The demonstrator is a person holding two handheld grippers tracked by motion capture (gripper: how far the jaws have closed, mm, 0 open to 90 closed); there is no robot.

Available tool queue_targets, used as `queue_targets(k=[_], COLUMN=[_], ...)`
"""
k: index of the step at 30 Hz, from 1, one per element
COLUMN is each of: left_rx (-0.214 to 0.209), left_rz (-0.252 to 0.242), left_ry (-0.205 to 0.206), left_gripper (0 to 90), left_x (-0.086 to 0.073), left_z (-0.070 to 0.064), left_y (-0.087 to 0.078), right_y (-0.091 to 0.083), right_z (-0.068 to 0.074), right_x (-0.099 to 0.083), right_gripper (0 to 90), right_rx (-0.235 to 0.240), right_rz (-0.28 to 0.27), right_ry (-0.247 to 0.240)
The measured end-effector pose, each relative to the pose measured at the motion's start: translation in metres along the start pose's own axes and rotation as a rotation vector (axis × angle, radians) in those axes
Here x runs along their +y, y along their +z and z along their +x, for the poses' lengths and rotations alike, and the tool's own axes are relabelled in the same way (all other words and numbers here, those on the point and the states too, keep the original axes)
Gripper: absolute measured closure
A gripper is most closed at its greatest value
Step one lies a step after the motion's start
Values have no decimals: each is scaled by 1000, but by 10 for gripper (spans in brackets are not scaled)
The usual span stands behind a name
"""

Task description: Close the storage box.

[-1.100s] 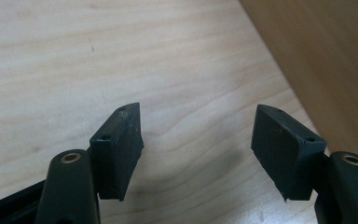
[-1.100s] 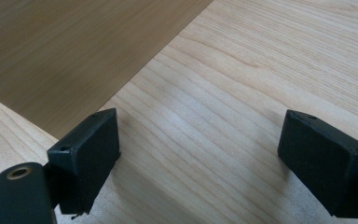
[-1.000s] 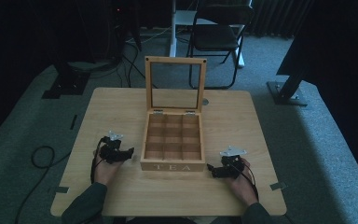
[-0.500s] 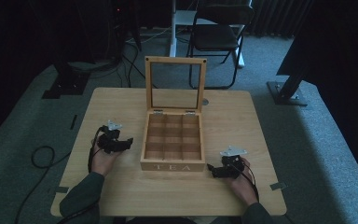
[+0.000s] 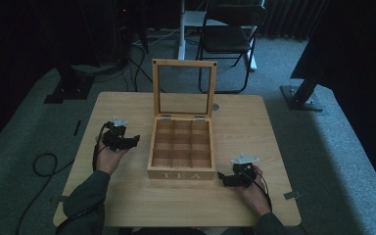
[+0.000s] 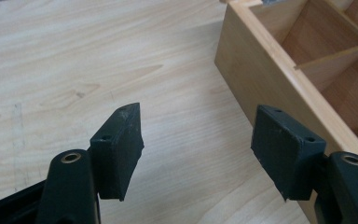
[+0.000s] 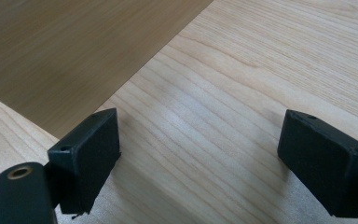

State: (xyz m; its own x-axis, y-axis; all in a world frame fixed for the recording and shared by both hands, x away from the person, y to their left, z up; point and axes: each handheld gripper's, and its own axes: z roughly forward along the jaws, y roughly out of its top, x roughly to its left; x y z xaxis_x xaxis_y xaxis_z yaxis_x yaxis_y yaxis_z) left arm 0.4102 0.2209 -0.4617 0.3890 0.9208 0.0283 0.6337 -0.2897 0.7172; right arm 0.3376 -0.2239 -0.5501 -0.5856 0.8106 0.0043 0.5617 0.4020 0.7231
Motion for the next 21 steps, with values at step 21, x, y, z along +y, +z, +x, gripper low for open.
queue_targets(k=[21], left_rx=[-65], left_rz=[-60], left_ry=[69], left_gripper=[323], left_x=[36], left_z=[2], left_y=[-2], right_y=[0], right_z=[1], right_x=[0], right_gripper=[125], right_rx=[-4], right_rz=[1], right_ry=[4])
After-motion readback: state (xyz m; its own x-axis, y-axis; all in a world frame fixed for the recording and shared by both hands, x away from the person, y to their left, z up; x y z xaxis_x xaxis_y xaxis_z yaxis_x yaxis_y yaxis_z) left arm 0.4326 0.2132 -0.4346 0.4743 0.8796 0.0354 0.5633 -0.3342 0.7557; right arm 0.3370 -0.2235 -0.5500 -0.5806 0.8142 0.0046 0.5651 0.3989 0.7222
